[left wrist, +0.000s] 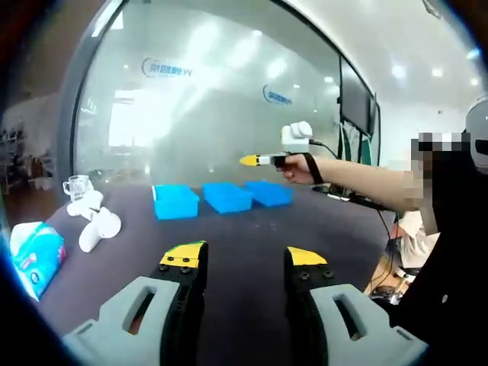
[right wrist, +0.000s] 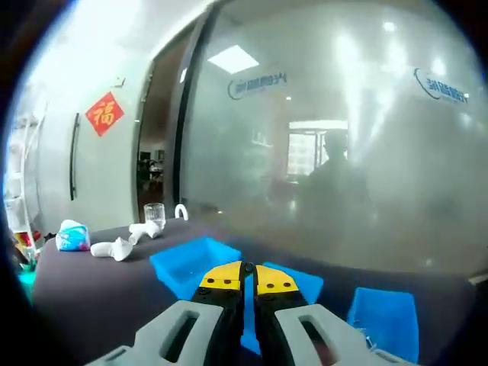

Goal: Sort the screws, nuts, and washers into the corresponding bins

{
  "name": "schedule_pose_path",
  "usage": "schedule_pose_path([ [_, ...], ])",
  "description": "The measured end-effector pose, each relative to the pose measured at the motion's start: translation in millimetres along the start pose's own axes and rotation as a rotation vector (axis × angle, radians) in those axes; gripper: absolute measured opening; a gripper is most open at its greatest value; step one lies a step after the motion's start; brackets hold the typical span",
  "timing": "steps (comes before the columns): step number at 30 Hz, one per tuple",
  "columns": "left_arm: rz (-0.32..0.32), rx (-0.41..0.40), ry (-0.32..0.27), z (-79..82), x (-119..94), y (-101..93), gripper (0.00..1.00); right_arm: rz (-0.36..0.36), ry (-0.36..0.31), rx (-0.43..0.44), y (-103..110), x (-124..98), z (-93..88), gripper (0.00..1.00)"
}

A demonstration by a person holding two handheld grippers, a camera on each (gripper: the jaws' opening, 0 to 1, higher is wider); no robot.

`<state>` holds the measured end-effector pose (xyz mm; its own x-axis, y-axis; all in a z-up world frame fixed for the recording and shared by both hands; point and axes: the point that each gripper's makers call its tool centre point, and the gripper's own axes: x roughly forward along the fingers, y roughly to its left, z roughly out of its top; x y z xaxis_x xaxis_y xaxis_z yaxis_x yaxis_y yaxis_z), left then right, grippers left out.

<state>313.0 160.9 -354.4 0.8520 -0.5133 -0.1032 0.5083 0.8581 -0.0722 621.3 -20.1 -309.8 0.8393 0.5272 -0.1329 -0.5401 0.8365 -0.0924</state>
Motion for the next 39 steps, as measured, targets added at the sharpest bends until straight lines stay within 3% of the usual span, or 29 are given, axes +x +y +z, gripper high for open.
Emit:
schedule_pose_path([
  [7,0.009,0.003,0.002,2.2,-2,2.4,0.39,-0.014,0.038,0.009,2,16,-10.5,0.01],
  [16,0.004,0.01,0.0,6.2,-3,-0.8,0.39,-0.033,0.071,-0.007,5,16,-25.5,0.03],
  [18,0.002,0.011,0.0,6.2,-3,-2.0,0.39,-0.029,0.072,-0.021,7,15,-26.1,0.09],
  [20,0.003,0.01,-0.001,6.1,-4,-2.2,0.39,-0.021,0.075,-0.026,8,14,-27.0,0.22],
  [28,0.003,0.012,-0.003,7.5,-4,-3.3,0.39,-0.01,0.061,-0.048,13,1,-26.1,0.25],
  [39,0.006,0.006,-0.015,10.5,-5,-0.7,0.39,0.043,0.021,-0.063,27,-45,-26.9,0.29],
])
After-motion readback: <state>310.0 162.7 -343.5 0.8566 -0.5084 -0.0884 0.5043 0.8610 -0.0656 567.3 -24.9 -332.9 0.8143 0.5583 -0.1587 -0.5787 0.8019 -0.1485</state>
